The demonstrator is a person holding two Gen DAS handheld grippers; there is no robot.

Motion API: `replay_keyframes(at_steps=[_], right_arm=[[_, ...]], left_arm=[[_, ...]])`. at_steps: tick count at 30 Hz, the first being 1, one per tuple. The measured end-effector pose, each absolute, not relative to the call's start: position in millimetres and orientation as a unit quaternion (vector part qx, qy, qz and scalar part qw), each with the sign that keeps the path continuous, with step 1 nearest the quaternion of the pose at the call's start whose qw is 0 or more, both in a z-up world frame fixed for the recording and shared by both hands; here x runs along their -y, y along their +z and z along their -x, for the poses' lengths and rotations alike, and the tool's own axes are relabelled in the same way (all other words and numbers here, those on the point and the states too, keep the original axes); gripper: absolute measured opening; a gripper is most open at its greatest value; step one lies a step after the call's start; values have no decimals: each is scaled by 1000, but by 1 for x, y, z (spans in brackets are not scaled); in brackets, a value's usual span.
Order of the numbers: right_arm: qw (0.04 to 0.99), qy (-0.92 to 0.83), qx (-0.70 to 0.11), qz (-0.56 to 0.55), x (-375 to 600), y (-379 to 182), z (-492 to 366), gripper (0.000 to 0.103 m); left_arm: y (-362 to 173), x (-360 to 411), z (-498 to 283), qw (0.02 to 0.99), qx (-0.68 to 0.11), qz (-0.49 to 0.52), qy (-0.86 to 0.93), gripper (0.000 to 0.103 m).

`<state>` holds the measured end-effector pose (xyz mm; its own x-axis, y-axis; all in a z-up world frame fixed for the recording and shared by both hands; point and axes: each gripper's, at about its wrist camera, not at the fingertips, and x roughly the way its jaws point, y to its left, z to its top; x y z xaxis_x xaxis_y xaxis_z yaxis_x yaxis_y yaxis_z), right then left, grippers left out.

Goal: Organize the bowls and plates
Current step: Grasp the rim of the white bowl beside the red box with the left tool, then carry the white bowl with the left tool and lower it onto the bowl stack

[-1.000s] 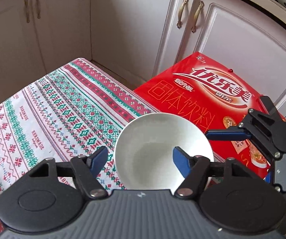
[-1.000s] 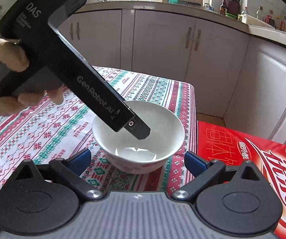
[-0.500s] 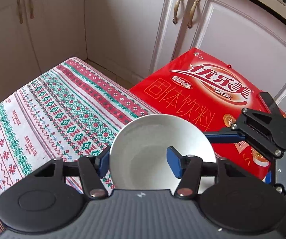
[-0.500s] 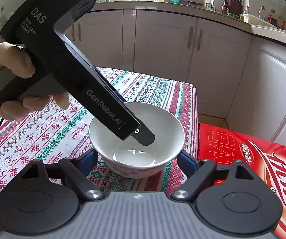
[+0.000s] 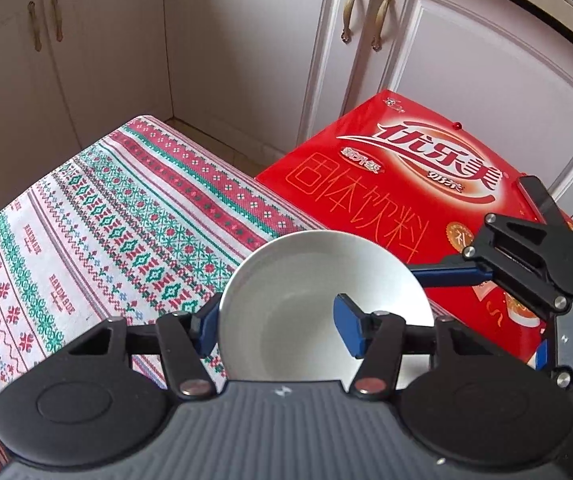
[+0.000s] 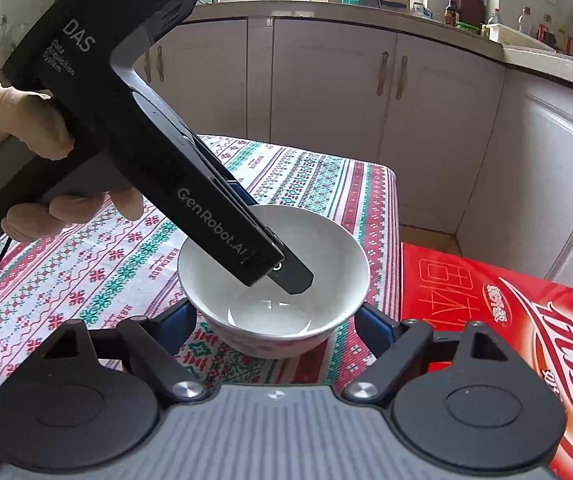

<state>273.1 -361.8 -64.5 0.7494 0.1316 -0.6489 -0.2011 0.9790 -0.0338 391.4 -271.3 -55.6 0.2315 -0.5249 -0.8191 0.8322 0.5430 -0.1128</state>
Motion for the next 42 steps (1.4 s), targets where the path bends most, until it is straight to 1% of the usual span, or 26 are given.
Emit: replay_keyframes(at_steps=[10,31,42], right_arm=[[927,104,-355,58,344,-48,-256,89],[926,171,-325,83,290,24,-184,89],[913,222,-329,93,248,28,-165,89]], left_arm=[[-38,252,-362,771,-424,-188,-437,57],[30,181,-269,819,-377,-176,-395,57],[38,130,-232,839,-374,-165,-359,57]])
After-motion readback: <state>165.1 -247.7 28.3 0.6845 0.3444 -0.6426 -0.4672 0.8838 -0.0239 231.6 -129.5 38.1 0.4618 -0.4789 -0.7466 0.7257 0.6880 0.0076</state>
